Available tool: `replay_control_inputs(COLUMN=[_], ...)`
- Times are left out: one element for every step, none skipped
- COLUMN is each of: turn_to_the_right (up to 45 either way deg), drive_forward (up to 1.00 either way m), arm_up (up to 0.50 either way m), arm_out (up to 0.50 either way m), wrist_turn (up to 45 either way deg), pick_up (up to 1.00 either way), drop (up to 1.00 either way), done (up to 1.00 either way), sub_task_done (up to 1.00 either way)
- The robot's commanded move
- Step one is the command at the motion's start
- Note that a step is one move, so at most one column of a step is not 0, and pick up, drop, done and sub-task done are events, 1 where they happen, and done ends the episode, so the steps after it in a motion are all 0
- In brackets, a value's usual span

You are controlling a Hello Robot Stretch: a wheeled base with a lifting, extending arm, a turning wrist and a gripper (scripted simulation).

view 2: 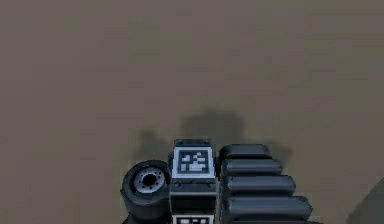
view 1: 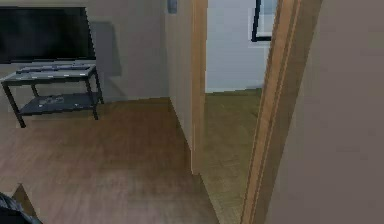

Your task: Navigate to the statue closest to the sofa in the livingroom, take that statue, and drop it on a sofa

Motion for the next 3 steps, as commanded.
replay_control_inputs(turn_to_the_right=[-12.0,0.0,-45.0], drive_forward=[0.0,0.75,0.0], arm_up=[0.0,0.0,0.0], arm_out=[0.0,0.0,0.0], wrist_turn=[0.0,0.0,0.0], pick_up=[0.0,0.0,0.0], drop=[0.0,0.0,0.0], done=[0.0,0.0,0.0], sub_task_done=[0.0,0.0,0.0])
